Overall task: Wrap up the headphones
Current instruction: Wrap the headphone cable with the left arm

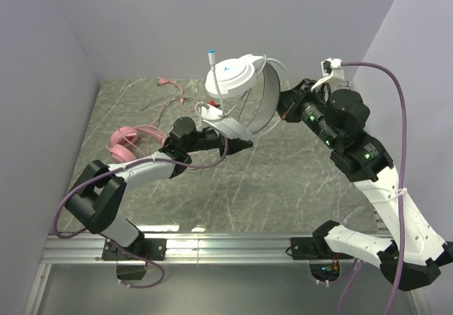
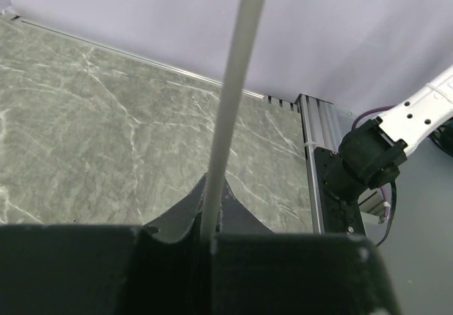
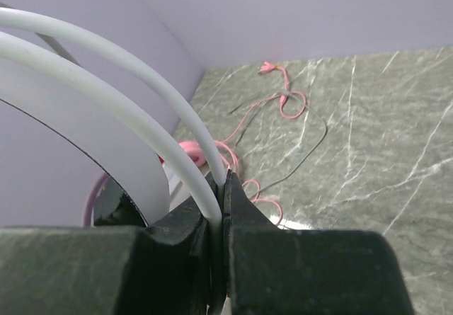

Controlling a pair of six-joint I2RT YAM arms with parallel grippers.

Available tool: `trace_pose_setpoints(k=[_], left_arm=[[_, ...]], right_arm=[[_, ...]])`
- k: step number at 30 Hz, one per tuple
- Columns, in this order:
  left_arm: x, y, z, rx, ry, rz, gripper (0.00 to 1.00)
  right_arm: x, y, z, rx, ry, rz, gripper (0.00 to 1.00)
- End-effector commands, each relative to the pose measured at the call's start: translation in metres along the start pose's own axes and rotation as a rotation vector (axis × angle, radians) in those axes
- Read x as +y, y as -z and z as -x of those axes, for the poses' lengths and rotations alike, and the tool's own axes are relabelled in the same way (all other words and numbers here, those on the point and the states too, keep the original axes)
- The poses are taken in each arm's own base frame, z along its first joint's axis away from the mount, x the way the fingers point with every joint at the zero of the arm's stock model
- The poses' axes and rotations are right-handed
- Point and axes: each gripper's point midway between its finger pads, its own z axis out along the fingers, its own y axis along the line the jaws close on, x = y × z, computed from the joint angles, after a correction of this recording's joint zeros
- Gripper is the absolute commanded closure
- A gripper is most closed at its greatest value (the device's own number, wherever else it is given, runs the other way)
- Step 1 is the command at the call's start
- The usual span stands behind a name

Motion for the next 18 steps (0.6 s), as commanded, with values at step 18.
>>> trace_pose_setpoints(k=[18], left_arm=[[-0.033,-0.011,-0.028,0.032,0.031,-0.098,0.96]], right_arm=[[-0.011,-0.007,0.118,-0.283,-0.066,-0.124,1.00]])
